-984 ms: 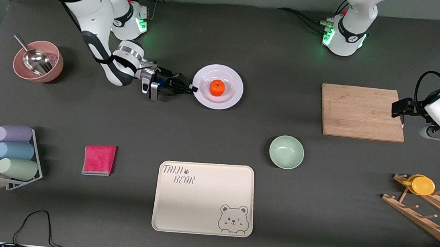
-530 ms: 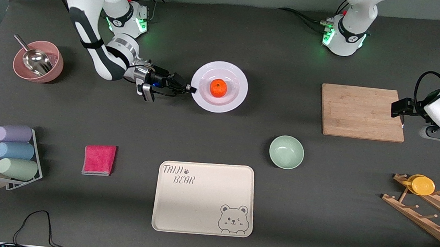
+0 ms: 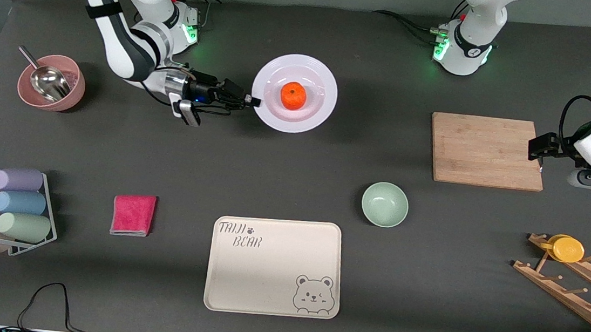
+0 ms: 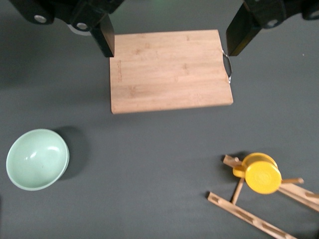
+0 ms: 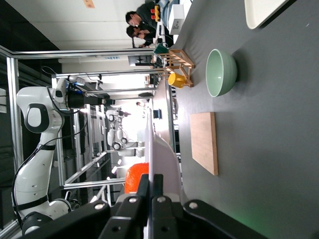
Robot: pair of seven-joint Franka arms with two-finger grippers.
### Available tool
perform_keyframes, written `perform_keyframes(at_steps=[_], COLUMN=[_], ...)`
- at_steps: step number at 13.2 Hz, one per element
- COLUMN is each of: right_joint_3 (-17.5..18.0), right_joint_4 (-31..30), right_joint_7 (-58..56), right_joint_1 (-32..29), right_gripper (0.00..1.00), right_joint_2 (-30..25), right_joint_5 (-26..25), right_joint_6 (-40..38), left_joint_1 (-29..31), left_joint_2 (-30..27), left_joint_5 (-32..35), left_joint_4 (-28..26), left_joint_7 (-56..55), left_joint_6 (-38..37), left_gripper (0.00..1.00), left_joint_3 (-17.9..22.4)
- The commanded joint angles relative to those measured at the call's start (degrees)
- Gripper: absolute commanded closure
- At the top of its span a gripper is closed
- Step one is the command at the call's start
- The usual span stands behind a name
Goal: Place orange and plate with both arms
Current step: 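Carry the plate with the orange onto the bear tray, right gripper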
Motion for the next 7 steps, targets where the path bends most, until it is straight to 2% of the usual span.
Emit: perform_keyframes(at_steps=[1, 3, 5, 7], right_joint_3=[-0.07, -0.34, -0.43, -1.22], right_joint_4=[7.44, 15.08, 24.47, 34.84], right_joint_7=[8.61, 11.44, 12.68, 12.86], right_joint_1=[-4.32, -5.65, -6.62, -6.27], right_gripper=[1.0, 1.0, 1.0, 1.0], right_joint_2=[1.98, 7.33, 15.57, 24.28], right_joint_5=[-9.05, -13.02, -14.35, -17.33], right_joint_6=[0.59, 1.2, 1.64, 4.53], left_joint_1=[-0.23, -0.14, 0.38, 0.38], left_joint_2=[-1.42, -1.86, -2.82, -4.75], left_joint_5=[-0.89, -1.59, -4.92, -5.11], left_joint_4=[0.2, 0.2, 0.2, -0.23], left_joint_7=[1.09, 1.18, 1.26, 1.26], left_joint_6=[1.8, 3.56, 4.35, 3.75], left_gripper=[0.0, 0.0, 0.0, 0.0], left_joint_3=[-0.02, -0.02, 0.33, 0.86])
